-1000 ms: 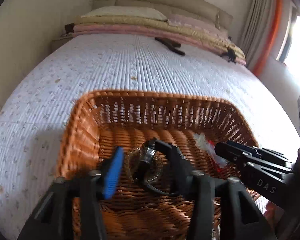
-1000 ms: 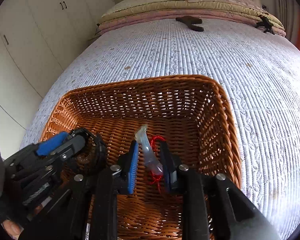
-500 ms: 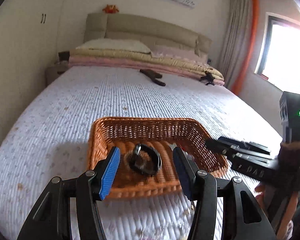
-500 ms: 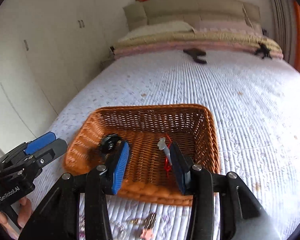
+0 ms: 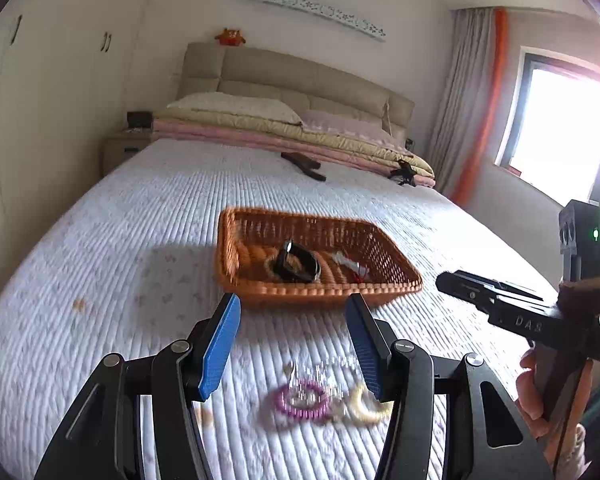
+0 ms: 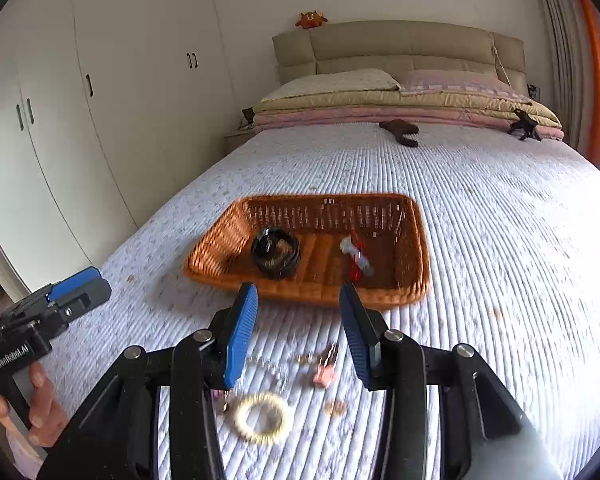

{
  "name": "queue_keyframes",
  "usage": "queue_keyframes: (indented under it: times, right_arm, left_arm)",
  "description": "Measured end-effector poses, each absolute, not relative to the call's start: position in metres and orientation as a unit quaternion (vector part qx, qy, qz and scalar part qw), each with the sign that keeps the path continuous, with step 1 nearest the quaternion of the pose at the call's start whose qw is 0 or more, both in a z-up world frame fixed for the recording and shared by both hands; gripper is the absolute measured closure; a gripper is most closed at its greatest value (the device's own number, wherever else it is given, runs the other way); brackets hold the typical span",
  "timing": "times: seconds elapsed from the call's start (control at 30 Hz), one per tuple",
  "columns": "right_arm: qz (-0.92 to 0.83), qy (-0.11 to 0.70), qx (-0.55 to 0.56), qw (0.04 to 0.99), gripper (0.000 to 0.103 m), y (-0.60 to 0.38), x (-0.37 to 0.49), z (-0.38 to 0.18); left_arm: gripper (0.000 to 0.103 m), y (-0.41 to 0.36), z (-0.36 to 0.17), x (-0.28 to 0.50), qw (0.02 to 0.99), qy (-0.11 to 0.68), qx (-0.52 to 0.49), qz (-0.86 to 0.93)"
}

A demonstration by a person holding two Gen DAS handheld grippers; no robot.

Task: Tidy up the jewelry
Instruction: 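Grasp the pink coil hair tie with the left tool while the right tool grasps the cream coil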

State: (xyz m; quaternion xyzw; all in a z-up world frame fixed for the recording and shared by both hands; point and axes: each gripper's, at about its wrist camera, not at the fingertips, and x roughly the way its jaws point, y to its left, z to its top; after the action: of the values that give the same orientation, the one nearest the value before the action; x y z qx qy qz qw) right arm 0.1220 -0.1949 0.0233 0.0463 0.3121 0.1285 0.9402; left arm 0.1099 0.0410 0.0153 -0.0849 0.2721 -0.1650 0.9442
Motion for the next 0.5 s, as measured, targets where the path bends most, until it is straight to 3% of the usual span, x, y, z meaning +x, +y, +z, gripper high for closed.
queue_keyframes:
  times: [0.4,0.47,0.5]
  right_arm:
    - [0.14,0.391,0.058,0.908,0.057,-0.19,0.108,-0.066]
    - [0.136,0.397,0.052,0.906,0.057,-0.19,0.109,-0.074]
    - [0.138,0.399,0.052,0.905,0.057,-0.188,0.109,-0.077]
  left_arm:
    - [0.047,0.05,-0.081,0.135,0.883,0.4,-0.171,-0.174]
    - [0.051,0.048,-0.088,0.141,0.878,0.41,-0.175,-0.175]
    - [0.058,0.046,-0.092,0.144,0.875,0.417,-0.174,-0.174]
